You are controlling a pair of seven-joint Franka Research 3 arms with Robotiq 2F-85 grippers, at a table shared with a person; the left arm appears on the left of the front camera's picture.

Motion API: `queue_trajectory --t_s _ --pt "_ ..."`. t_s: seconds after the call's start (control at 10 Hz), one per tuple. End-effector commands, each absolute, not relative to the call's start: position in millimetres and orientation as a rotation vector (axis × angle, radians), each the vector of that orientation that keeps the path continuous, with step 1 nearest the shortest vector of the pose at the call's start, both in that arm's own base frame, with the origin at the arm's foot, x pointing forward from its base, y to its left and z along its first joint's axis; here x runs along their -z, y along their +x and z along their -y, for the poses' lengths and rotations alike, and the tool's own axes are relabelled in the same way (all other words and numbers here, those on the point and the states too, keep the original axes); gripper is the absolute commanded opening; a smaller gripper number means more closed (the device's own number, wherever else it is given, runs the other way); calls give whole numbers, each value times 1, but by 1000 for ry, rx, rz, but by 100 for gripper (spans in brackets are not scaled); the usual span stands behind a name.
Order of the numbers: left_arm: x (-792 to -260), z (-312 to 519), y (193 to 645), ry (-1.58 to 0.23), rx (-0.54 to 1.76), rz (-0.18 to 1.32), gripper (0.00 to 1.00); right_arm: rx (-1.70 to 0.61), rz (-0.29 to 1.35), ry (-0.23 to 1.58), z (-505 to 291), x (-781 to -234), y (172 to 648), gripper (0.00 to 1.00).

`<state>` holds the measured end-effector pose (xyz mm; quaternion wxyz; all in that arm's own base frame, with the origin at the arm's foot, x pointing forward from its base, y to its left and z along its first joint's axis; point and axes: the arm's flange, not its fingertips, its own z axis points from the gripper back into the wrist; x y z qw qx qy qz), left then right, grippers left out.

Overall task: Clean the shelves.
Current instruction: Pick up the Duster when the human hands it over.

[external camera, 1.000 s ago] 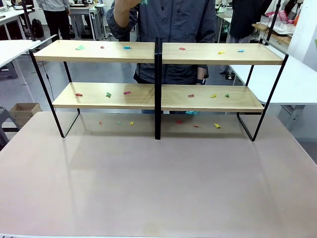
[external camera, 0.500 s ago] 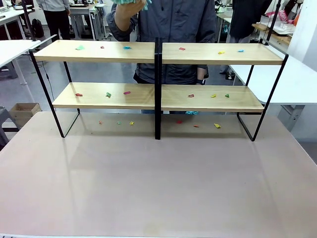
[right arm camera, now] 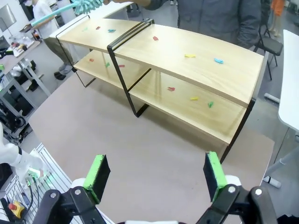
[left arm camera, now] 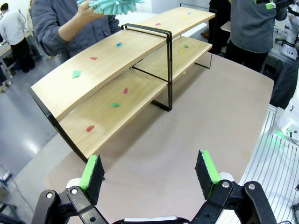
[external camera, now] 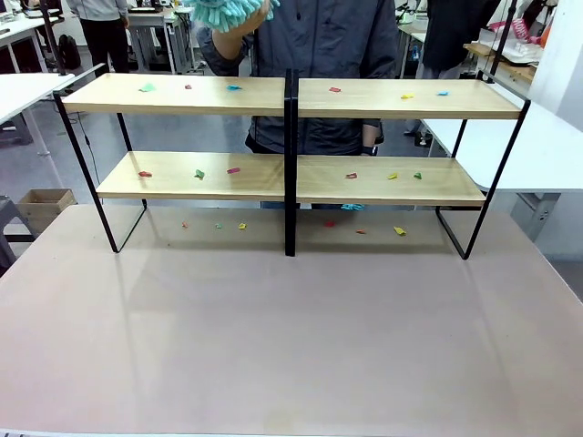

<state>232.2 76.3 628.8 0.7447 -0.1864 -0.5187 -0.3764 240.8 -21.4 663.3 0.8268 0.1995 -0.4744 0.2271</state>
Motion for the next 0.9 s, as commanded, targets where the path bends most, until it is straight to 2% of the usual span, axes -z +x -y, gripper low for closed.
queue_trajectory --t_s 0.0,0.8 --pt "-629 -75 232 -412 829 1138 100 -461 1005 430 22 -659 236 100" --pt "-629 -75 232 -412 829 1138 100 -473 1002 426 24 -660 240 100"
